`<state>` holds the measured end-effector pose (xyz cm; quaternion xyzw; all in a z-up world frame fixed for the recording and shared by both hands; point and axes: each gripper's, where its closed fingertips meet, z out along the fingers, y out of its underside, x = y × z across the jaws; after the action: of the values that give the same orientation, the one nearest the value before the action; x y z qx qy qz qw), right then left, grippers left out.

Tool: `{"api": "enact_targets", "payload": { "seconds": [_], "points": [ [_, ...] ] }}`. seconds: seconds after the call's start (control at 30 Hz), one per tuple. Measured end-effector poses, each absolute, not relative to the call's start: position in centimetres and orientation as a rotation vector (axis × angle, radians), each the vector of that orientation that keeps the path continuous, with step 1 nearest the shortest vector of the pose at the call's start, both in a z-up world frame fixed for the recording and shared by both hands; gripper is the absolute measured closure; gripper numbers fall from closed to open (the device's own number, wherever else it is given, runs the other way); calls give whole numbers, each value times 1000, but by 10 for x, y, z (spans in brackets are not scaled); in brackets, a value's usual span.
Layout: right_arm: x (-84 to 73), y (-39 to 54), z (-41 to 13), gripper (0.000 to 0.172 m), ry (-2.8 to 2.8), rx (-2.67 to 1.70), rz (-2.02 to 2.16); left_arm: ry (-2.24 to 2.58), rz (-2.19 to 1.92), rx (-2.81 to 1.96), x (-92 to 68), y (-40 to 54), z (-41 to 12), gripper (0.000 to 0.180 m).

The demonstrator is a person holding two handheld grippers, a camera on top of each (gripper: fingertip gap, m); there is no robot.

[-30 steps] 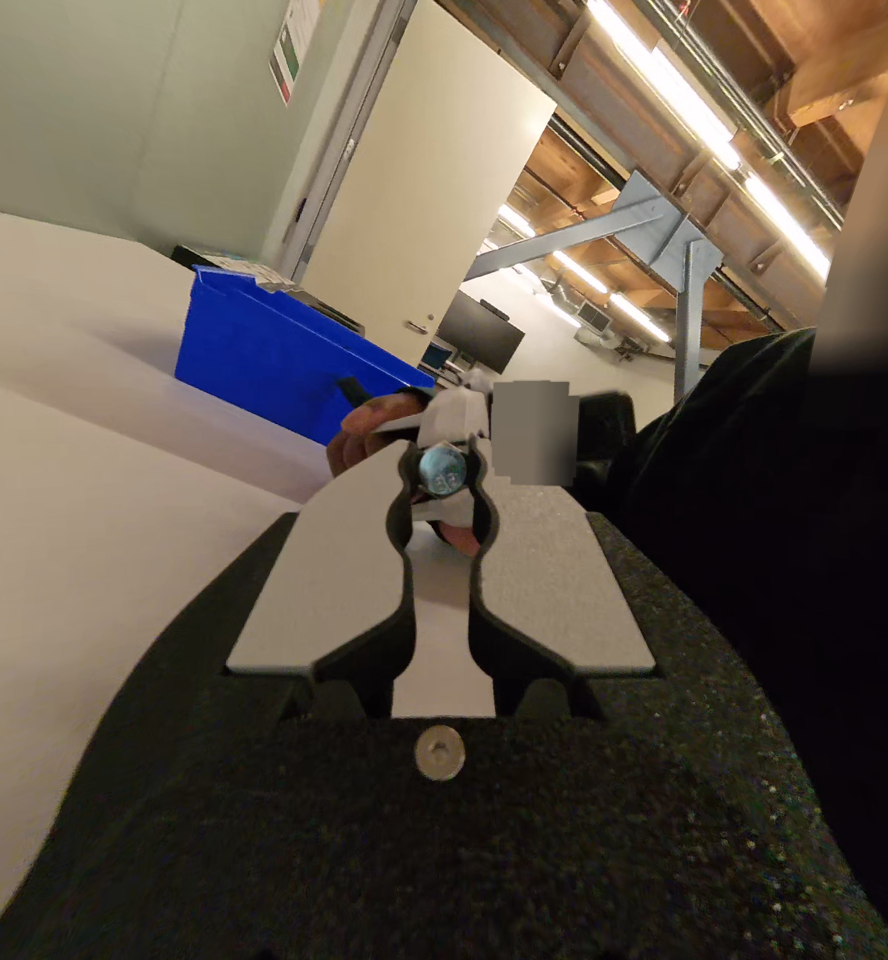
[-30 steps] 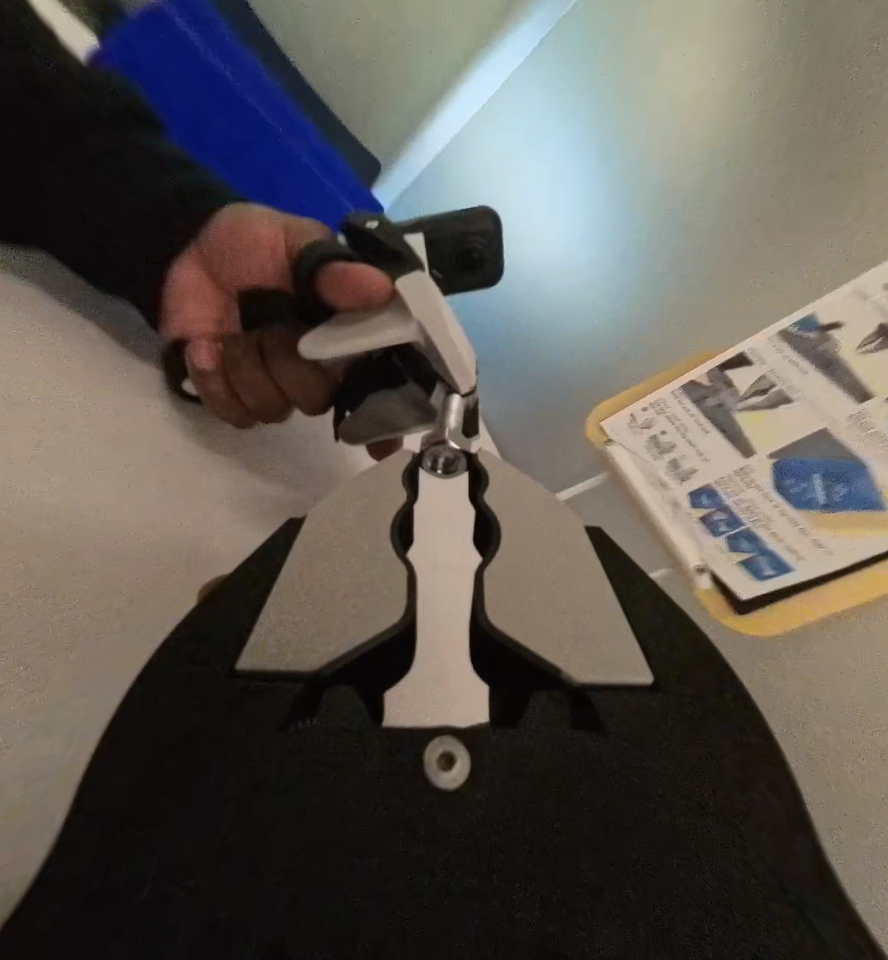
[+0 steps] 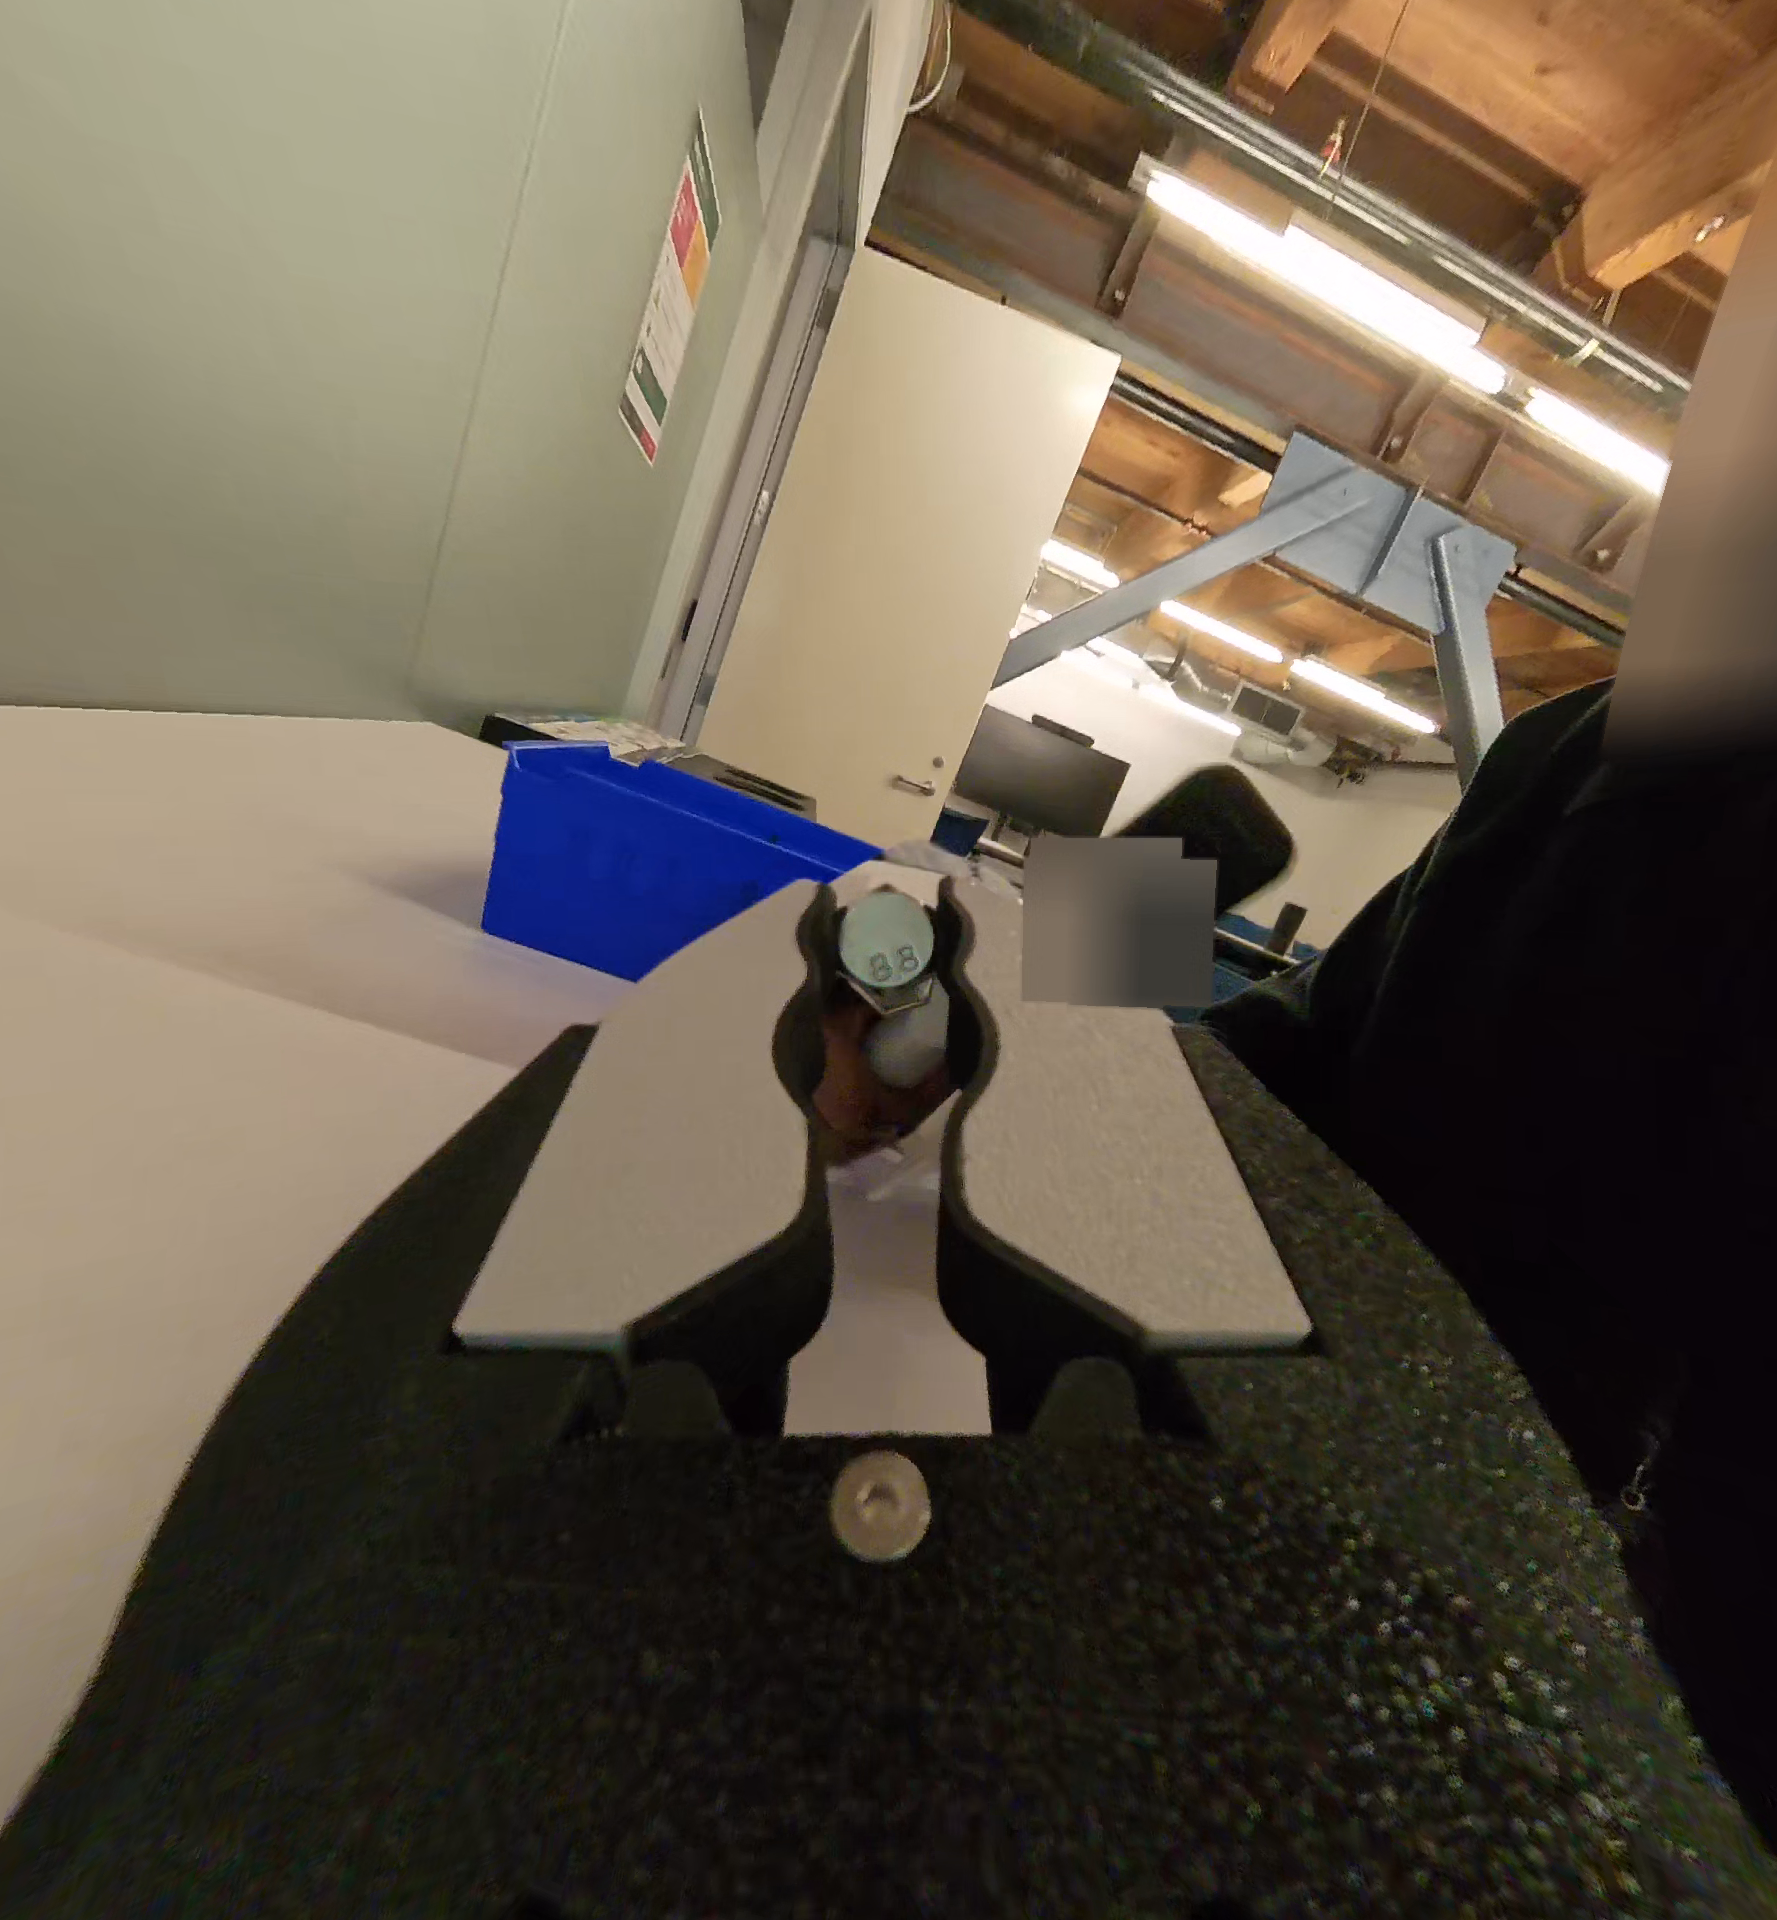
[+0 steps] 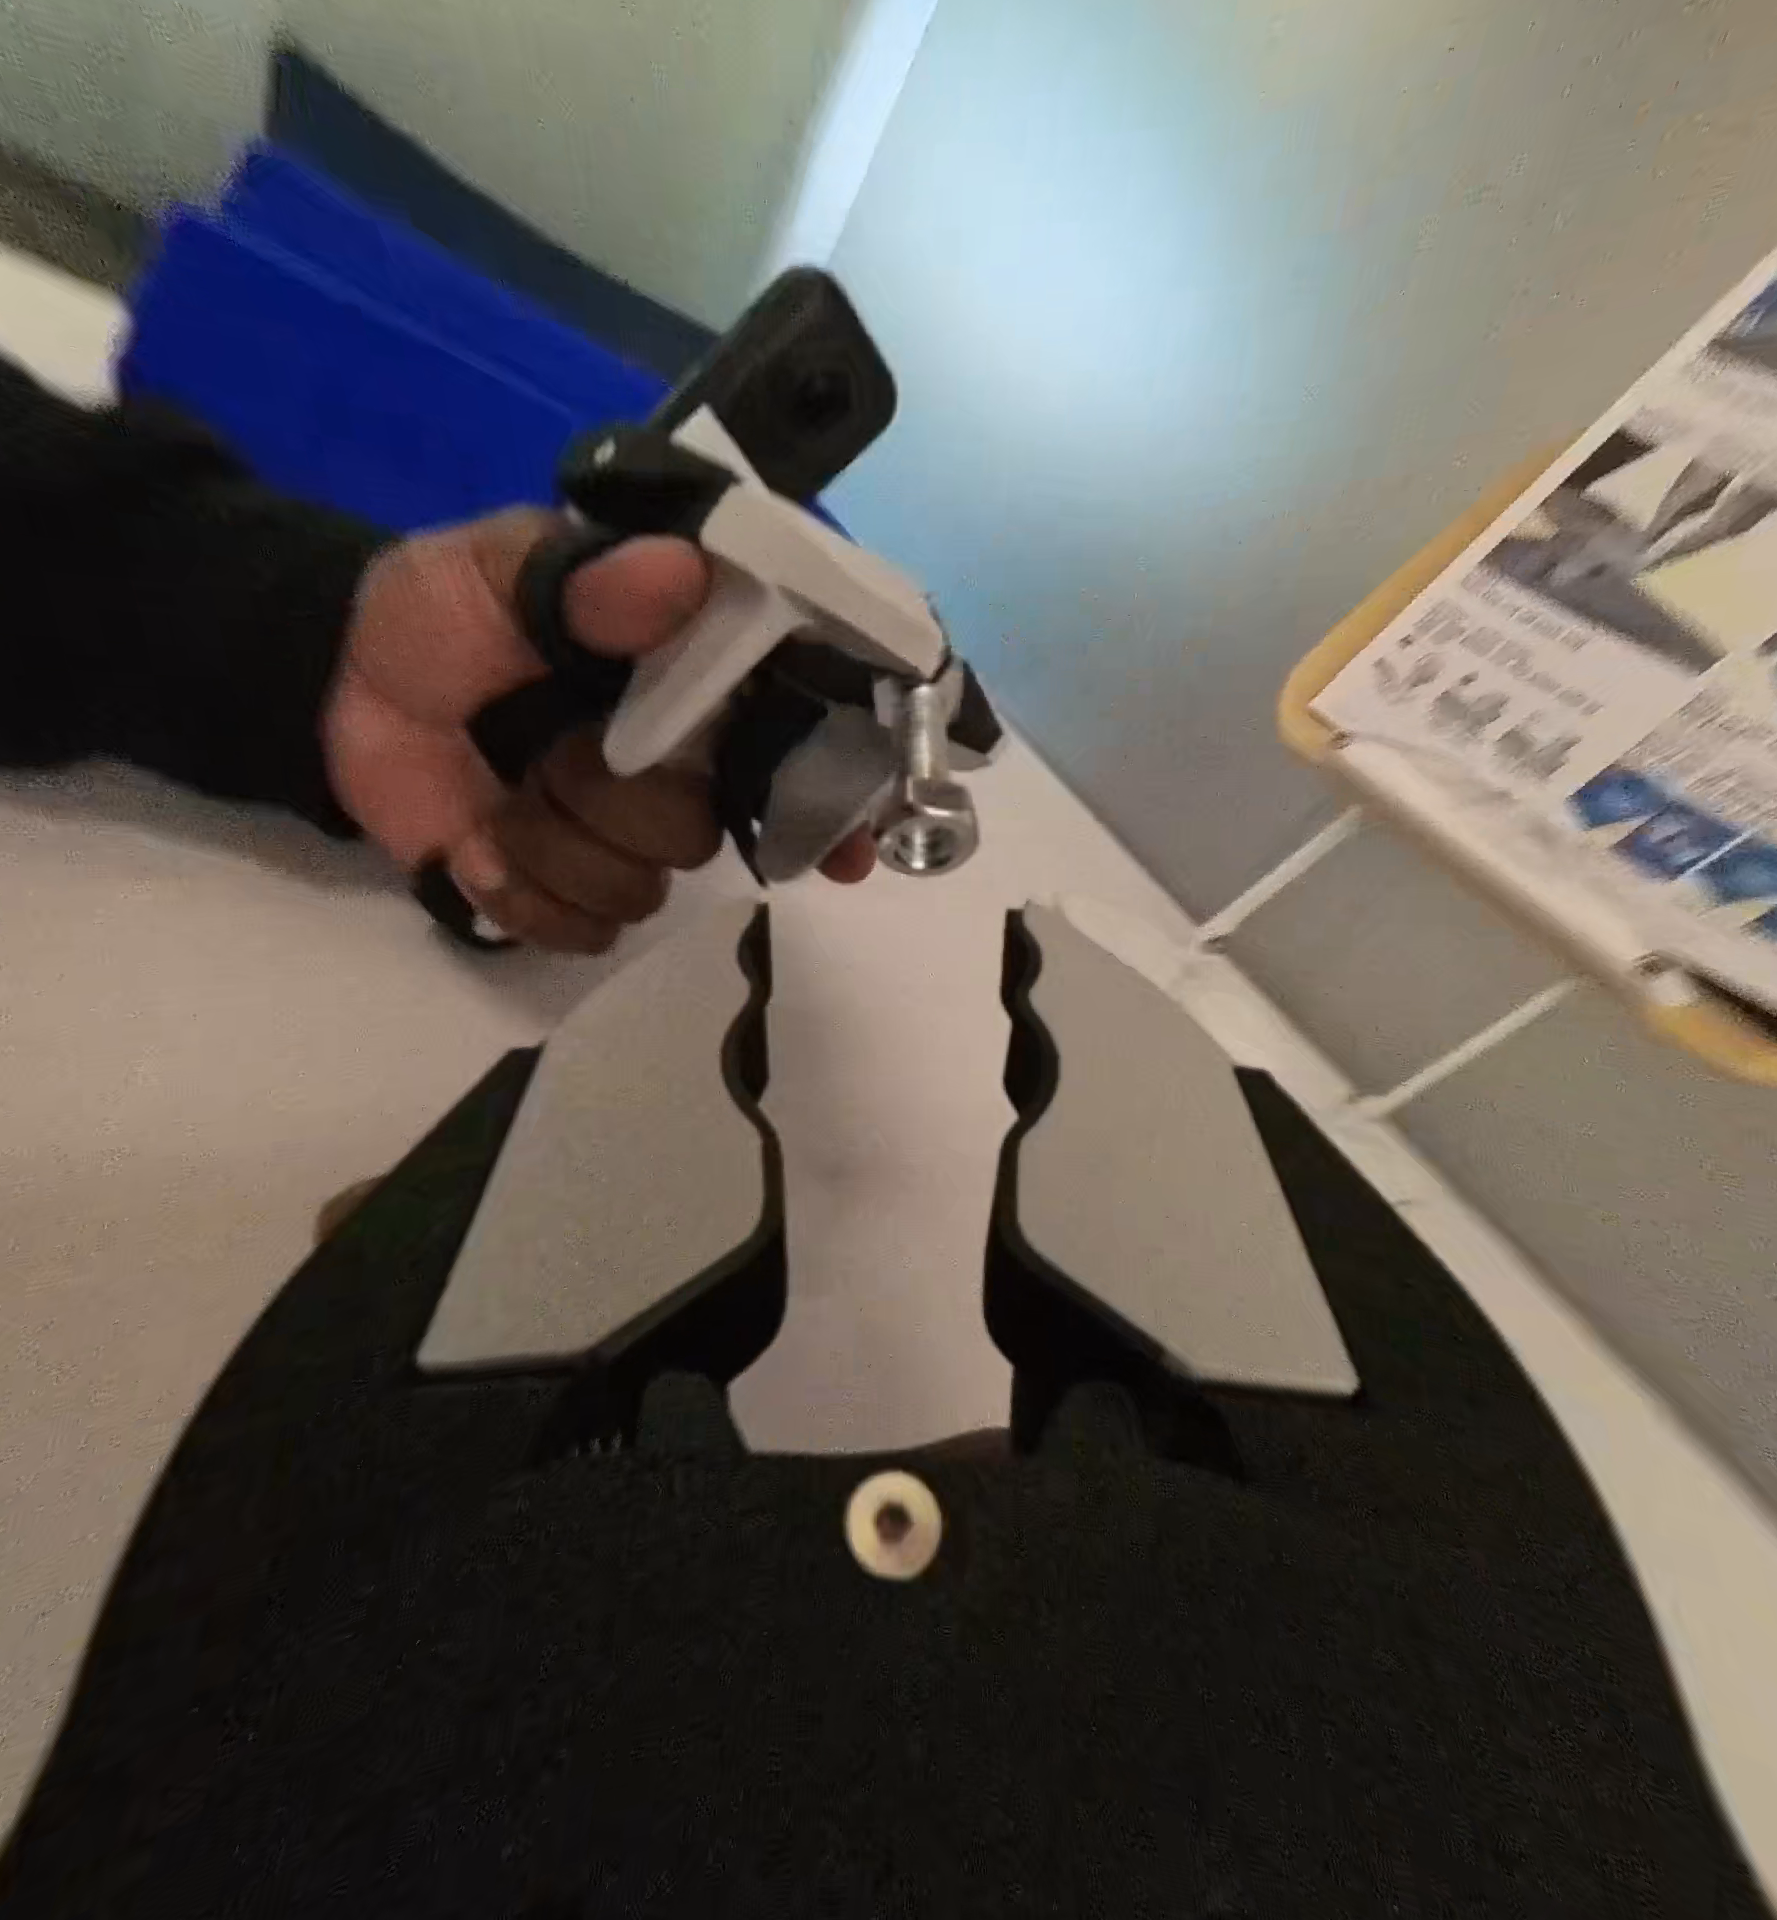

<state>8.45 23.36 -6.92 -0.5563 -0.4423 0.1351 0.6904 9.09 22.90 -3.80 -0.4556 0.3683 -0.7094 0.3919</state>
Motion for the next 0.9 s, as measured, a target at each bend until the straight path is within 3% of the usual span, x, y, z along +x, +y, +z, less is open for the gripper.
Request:
{"api": "enact_targets", "payload": {
  "seconds": [0.17,0.33,0.37,0.47,0.8,0.9],
  "points": [
    [79,226,-55,131,-702,-1398,1080,959,-1731,-1098,89,227,-35,163],
    [82,229,-55,145,-592,-1435,1295,1012,-1698,-1065,92,220,-36,163],
    [81,227,-55,153,-614,-1425,1273,1019,-1690,-1076,93,219,-38,163],
    [83,229,-57,153,-715,-1399,1057,1028,-1711,-1111,93,219,-40,163],
    [90,226,-75,153,-1271,-954,-147,1240,-1746,-1347,94,209,-70,163],
    [91,226,-71,145,-1253,-920,-209,1249,-1719,-1317,94,209,-68,163]
  ]
}}
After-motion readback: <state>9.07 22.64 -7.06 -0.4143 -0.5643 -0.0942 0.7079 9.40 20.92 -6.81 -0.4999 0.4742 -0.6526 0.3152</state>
